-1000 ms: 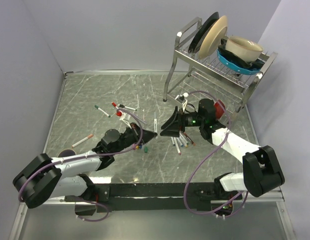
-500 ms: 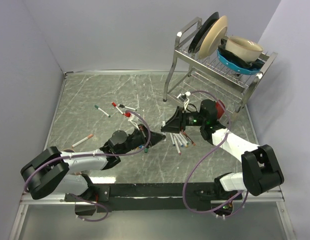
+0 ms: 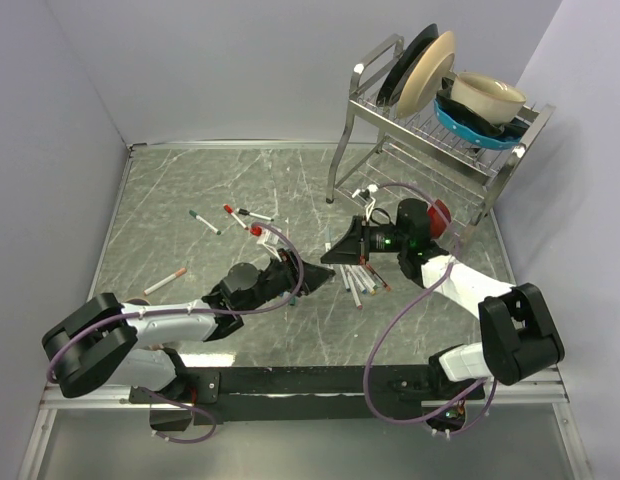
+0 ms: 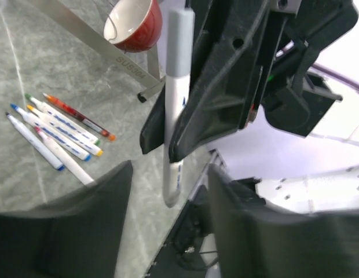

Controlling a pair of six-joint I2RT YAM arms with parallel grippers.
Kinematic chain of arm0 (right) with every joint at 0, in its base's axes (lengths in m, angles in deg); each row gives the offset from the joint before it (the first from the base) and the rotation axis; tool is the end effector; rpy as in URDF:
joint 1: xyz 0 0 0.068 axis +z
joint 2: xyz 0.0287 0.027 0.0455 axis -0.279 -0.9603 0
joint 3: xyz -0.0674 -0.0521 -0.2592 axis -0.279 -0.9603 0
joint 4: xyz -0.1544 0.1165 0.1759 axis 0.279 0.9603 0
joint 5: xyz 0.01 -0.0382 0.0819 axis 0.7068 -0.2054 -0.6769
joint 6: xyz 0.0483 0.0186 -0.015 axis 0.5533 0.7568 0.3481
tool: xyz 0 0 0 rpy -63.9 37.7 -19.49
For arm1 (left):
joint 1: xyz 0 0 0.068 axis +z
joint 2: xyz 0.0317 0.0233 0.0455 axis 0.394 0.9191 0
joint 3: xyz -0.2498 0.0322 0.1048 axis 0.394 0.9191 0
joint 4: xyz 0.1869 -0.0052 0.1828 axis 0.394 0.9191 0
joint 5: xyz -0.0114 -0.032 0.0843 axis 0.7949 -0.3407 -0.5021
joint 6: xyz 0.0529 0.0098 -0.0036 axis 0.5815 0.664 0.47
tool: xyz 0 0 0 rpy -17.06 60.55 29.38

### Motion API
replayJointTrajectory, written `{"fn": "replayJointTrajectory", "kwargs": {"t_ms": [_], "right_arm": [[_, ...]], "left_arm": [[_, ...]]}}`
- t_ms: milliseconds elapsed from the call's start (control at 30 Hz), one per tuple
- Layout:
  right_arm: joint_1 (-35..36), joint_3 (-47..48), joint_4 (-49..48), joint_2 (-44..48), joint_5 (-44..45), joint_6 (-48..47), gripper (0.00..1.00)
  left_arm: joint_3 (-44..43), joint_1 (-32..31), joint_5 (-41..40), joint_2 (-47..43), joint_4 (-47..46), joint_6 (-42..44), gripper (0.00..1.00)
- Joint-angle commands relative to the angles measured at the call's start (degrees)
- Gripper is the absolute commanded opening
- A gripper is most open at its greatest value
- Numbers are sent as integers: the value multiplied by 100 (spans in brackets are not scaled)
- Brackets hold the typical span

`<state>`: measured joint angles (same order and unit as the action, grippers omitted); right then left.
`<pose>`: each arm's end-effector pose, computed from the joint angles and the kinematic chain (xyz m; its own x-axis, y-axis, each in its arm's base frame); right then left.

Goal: Open the pen caps

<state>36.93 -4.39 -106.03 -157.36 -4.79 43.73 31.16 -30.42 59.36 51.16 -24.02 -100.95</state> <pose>0.2509 0.1298 0.2489 -0.7188 -0.0089 -0.6952 -0.6939 0.0715 0.7165 0.1552 -0.2130 0.2230 -0.6692 -0.4719 -0.5740 0.4879 0.3035 -0.8184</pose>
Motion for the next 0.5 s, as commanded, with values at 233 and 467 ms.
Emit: {"fn": "replayJointTrajectory", "kwargs": {"t_ms": [233, 467], "right_arm": [[27, 983, 2384, -262, -874, -2221, 0], [177, 1195, 3098, -183, -902, -3127, 0]], "left_arm": [[-119, 1, -1001, -1345, 1110, 607, 99], [-664, 45, -1406, -1250, 1868, 783, 99]]}}
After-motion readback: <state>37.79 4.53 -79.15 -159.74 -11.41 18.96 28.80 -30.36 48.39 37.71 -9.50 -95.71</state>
